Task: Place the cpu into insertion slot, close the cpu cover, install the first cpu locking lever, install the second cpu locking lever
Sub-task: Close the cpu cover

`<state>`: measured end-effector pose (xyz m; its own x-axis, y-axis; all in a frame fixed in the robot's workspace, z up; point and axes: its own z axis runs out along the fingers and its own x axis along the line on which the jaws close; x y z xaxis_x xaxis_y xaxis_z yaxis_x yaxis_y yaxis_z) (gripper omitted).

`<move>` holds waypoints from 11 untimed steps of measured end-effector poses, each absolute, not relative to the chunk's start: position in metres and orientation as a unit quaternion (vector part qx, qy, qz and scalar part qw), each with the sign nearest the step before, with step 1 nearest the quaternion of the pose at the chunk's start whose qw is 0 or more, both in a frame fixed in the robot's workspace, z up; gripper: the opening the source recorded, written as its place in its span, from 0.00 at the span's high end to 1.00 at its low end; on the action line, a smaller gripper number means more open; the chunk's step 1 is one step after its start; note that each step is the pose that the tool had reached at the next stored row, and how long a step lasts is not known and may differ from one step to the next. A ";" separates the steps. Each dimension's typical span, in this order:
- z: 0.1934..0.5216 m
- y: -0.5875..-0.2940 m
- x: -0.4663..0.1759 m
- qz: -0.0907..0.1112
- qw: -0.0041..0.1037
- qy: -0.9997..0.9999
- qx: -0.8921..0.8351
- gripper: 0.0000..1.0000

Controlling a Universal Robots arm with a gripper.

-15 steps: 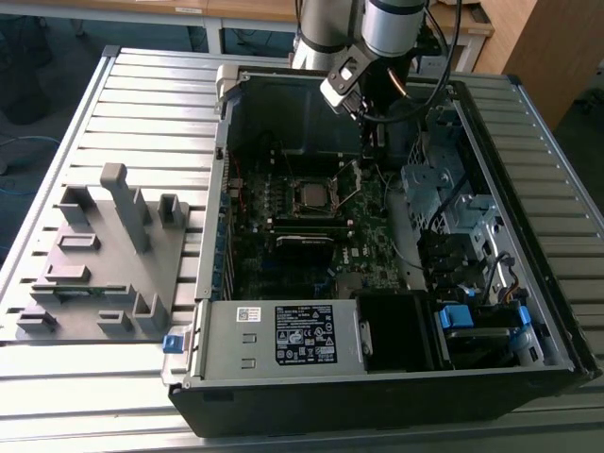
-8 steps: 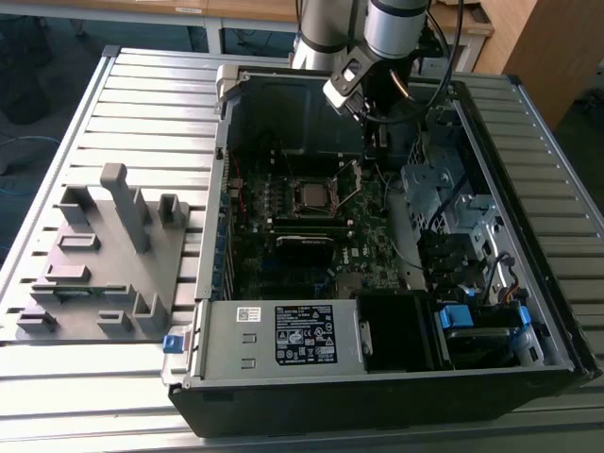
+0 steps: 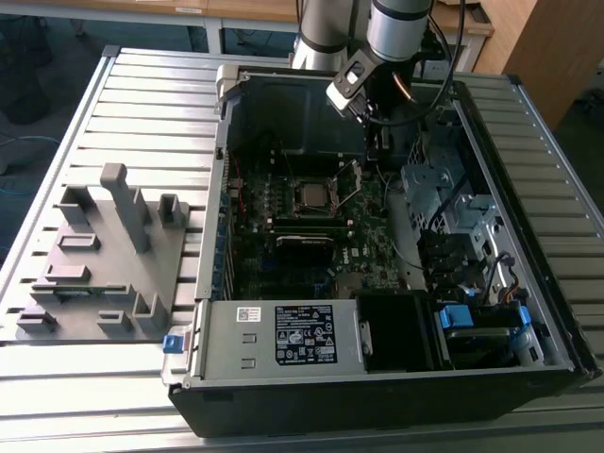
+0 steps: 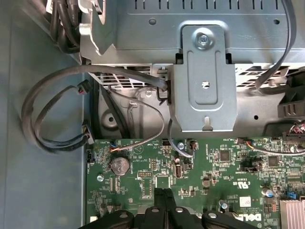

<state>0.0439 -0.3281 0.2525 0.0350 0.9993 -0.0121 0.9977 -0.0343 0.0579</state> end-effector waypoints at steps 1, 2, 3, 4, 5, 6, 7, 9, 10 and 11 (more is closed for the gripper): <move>0.252 -0.328 0.044 0.016 0.025 0.694 0.719 0.90; 0.251 -0.328 0.044 0.016 0.025 0.694 0.719 0.90; 0.251 -0.328 0.044 0.016 0.025 0.694 0.719 0.90; 0.251 -0.328 0.044 0.016 0.025 0.694 0.719 0.90; 0.251 -0.328 0.044 0.016 0.025 0.694 0.719 0.90; 0.251 -0.328 0.044 0.016 0.025 0.694 0.719 0.90; 0.251 -0.328 0.044 0.016 0.025 0.694 0.719 0.90; 0.251 -0.328 0.044 0.016 0.025 0.694 0.719 0.90; 0.251 -0.328 0.044 0.016 0.025 0.694 0.719 0.90; 0.251 -0.328 0.044 0.016 0.025 0.694 0.719 0.90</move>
<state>0.0444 -0.3280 0.2505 0.0351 0.9993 -0.0121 0.9977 -0.0343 0.0580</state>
